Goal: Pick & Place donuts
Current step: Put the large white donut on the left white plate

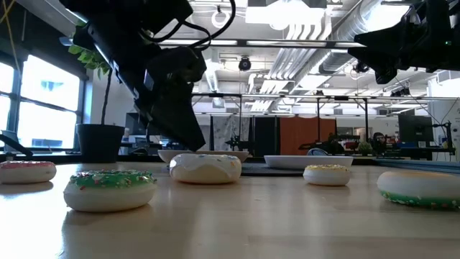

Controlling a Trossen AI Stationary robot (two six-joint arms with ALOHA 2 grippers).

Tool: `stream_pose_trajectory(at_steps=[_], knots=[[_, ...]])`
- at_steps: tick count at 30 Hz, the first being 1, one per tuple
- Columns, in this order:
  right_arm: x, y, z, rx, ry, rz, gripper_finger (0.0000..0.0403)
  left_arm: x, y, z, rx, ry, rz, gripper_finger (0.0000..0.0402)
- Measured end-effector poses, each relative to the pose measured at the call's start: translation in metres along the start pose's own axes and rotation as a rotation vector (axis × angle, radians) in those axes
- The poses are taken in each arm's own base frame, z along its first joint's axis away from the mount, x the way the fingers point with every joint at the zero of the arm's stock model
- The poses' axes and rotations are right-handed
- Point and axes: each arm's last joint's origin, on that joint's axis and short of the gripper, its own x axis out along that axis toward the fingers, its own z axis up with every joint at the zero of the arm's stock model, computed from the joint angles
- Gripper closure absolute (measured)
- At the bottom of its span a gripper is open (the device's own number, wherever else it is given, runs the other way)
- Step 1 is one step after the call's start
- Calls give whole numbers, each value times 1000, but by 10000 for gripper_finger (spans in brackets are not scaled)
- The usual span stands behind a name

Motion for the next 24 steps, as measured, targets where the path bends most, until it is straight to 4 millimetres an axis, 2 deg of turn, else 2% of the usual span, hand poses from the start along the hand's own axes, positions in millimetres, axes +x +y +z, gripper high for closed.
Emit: stream_pose_trajectory(at_steps=[13, 16, 20, 24], knots=[[0, 0, 0, 0, 0, 0, 215, 32, 0, -15, -13, 21, 11, 284], [0, 0, 0, 0, 0, 0, 215, 32, 0, -14, -14, 16, 21, 315], [0, 0, 0, 0, 0, 0, 215, 32, 0, -13, -20, 12, 20, 385], [0, 0, 0, 0, 0, 0, 215, 20, -1, -5, -32, -16, -3, 378]])
